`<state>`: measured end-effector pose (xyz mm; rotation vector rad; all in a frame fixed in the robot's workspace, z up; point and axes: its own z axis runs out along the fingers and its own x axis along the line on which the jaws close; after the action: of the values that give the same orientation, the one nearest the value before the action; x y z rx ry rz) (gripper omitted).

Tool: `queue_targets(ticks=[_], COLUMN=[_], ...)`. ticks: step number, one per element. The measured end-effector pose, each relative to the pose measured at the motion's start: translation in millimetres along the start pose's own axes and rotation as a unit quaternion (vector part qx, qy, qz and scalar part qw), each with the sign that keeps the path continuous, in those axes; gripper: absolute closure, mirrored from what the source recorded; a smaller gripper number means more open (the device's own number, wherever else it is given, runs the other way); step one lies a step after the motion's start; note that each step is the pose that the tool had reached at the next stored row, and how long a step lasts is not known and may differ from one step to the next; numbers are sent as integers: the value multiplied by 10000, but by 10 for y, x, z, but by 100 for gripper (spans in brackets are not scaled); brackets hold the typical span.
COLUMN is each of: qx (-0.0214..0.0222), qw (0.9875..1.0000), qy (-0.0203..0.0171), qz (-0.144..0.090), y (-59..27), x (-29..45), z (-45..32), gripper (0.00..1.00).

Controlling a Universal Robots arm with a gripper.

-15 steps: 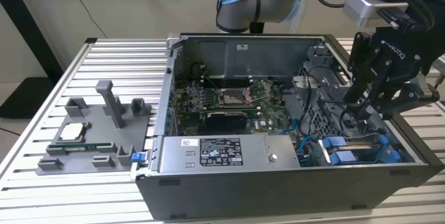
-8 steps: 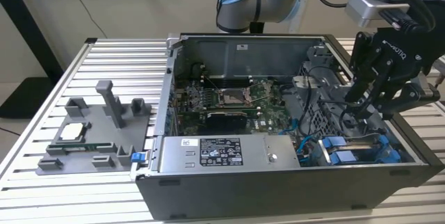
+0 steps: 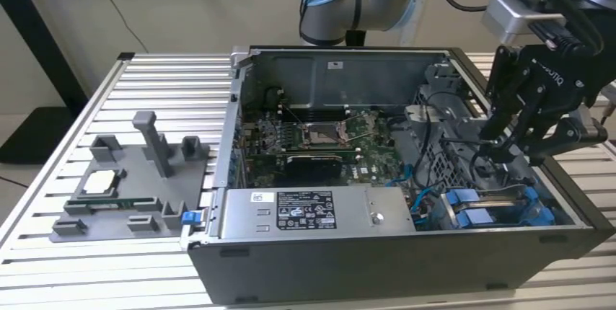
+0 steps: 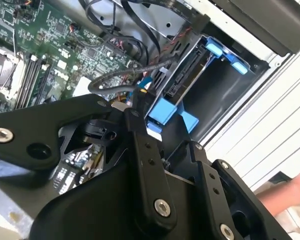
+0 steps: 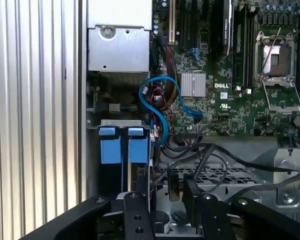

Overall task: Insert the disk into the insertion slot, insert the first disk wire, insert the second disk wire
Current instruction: 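Insert the first disk wire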

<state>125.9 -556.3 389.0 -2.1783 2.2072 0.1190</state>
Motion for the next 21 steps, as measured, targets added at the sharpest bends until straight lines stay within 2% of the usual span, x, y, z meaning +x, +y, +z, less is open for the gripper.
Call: queue_targets(ticks=[7,16,21], qx=[2,1,-20], qw=[10000,10000,10000], qy=[-78,-79,-78], qz=[-2,-2,0], y=[0,0,-1], x=[-26,-25,-25], z=[36,44,51], gripper=[0,0,0])
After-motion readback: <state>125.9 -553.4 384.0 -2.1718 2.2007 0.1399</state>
